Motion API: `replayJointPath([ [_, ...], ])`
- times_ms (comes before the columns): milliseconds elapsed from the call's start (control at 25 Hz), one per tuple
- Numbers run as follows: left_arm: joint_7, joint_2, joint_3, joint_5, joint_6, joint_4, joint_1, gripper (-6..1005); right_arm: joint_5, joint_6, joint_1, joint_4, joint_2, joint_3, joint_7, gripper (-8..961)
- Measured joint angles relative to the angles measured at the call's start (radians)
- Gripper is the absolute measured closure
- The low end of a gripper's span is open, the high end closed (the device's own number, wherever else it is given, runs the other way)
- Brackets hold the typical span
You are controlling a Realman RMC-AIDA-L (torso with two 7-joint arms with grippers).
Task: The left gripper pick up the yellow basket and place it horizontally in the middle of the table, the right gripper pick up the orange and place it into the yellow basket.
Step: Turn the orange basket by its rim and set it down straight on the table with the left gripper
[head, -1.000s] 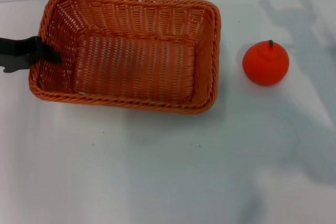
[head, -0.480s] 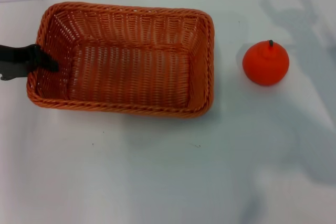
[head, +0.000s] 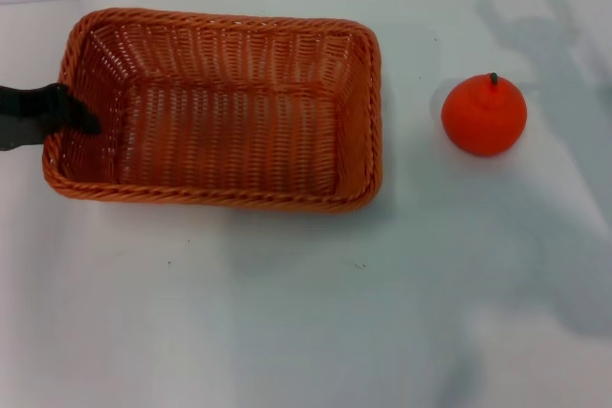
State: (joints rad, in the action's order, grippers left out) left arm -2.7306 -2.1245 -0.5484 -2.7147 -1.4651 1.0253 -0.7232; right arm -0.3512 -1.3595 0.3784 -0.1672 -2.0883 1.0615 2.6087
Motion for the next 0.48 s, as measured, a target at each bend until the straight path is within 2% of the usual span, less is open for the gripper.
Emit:
replayJointPath([
  [480, -0.035, -0.024, 0.002, 0.000, 0.026, 0.003, 0.015, 836, 0.000, 0.002, 0.002, 0.001, -0.001, 0.000, 0.003, 9],
])
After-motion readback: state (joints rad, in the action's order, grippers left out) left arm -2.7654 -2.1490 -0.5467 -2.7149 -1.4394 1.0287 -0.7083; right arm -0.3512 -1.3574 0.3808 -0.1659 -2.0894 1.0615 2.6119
